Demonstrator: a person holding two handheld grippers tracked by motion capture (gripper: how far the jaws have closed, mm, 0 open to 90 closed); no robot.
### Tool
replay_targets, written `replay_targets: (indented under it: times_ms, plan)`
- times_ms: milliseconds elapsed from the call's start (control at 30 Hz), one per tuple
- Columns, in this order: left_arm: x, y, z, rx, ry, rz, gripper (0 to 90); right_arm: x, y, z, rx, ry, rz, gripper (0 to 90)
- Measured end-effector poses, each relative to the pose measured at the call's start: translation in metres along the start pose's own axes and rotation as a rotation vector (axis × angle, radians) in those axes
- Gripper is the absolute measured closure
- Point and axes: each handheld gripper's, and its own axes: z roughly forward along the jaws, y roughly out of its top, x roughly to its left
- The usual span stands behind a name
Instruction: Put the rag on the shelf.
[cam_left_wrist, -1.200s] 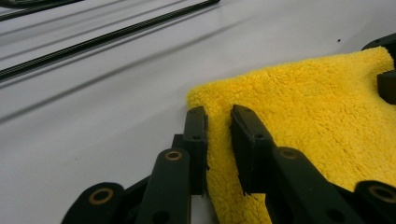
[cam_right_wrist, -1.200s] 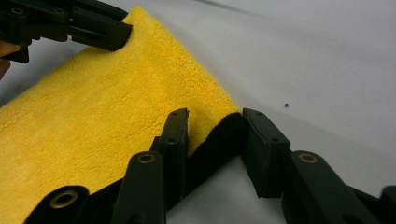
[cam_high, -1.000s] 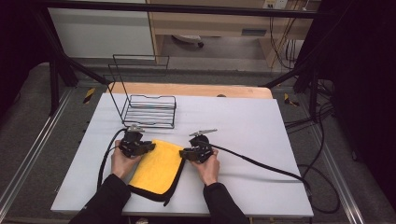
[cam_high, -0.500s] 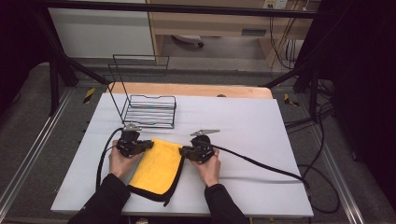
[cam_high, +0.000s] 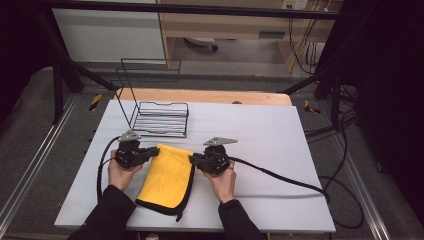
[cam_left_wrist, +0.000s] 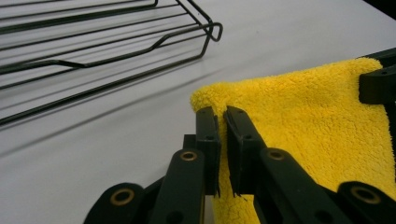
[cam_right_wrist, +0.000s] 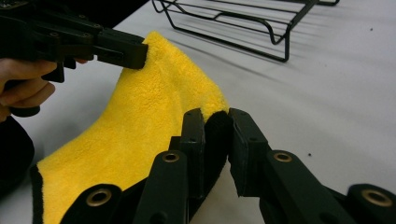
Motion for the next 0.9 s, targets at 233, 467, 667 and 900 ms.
replay_targets:
  times_ms: [233, 467, 667, 900]
  plan:
    - [-0.002, 0.004, -0.019, -0.050, -0.012, 0.012, 83.8, 0.007, 0.007, -0.008, -0.038, 0.005, -0.041, 77.1]
    - [-0.004, 0.009, -0.035, -0.104, -0.016, 0.013, 83.9, 0.016, 0.019, -0.016, -0.070, 0.009, -0.079, 77.2]
    - [-0.008, 0.015, -0.049, -0.150, -0.005, 0.028, 84.0, 0.023, 0.029, -0.023, -0.101, 0.004, -0.109, 77.3]
    - [-0.014, 0.021, -0.062, -0.203, -0.007, 0.035, 84.0, 0.030, 0.041, -0.032, -0.137, -0.002, -0.146, 77.5]
